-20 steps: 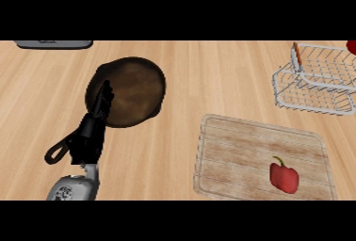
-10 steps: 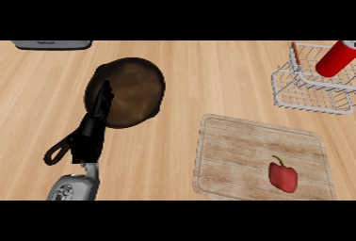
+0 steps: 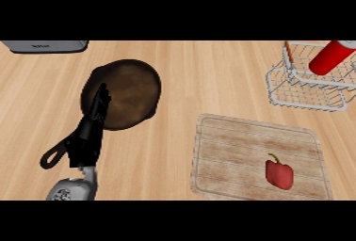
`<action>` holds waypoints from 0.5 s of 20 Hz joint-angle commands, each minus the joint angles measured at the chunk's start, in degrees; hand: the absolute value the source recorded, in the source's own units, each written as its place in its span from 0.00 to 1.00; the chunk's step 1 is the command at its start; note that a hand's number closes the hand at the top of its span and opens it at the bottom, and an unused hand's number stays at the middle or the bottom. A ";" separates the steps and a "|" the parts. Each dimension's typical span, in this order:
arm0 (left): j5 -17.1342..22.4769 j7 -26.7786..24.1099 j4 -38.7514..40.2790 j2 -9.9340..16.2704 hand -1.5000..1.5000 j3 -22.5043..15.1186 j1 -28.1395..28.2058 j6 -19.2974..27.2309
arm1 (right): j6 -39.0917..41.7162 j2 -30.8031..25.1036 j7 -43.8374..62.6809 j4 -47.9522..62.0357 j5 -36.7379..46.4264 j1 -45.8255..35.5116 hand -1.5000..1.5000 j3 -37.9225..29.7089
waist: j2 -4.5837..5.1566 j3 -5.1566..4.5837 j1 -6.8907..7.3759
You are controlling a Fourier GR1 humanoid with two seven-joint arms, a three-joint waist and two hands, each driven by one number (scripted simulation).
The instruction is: Pick the can from the cutting board and place it in the tiered basket
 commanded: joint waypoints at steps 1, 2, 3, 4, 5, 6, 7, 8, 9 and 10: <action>0.05 -1.07 1.15 -0.27 0.50 0.39 -0.61 0.25 | 2.12 -5.07 -2.04 -1.53 -7.67 4.69 0.00 -10.05 | 0.10 0.05 -0.44; 1.01 0.27 -0.66 0.87 0.50 1.31 -0.44 -0.64 | 5.44 -5.21 -0.10 -5.81 -10.31 5.54 0.00 -12.60 | -0.32 0.04 -1.20; 1.33 1.77 -0.08 1.27 0.50 2.14 -1.88 -0.83 | 5.69 -2.38 0.11 -8.81 -11.98 8.55 0.00 -13.96 | -0.16 0.03 -0.87; 0.72 0.69 -2.64 1.25 0.50 1.07 1.83 -0.59 | 7.63 -4.60 -1.54 -8.62 -14.26 11.11 0.00 -17.79 | -0.34 0.07 -0.98; 1.61 -0.07 1.15 1.78 0.50 3.17 -1.54 -0.81 | 10.55 -5.17 -2.09 -10.14 -16.77 13.10 0.00 -19.64 | -0.17 0.03 -1.48; -0.35 -1.73 -0.11 0.06 0.50 1.01 1.54 1.10 | 14.60 -7.61 -3.16 -9.87 -19.48 15.35 0.00 -22.79 | -0.43 0.06 -2.11; -0.52 -1.21 -1.04 0.03 0.50 0.51 2.00 0.95 | 14.01 -5.40 -5.35 -11.32 -20.89 19.03 0.00 -25.61 | -0.26 0.07 -1.45; 1.00 1.11 -3.97 0.87 0.50 0.35 2.52 -1.06 | 15.12 -6.58 -6.25 -10.47 -22.96 20.46 0.00 -28.46 | -0.26 0.08 -0.98; 0.56 -1.16 -0.66 0.40 0.50 1.05 2.09 -0.04 | 18.34 -5.49 -7.46 -11.59 -26.43 22.53 0.00 -31.31 | -0.30 0.06 -1.85; 0.50 1.32 -2.49 0.90 0.50 0.85 2.52 -0.41 | 21.58 -8.10 -8.57 -10.06 -28.62 24.77 0.00 -33.78 | -0.35 0.08 -1.76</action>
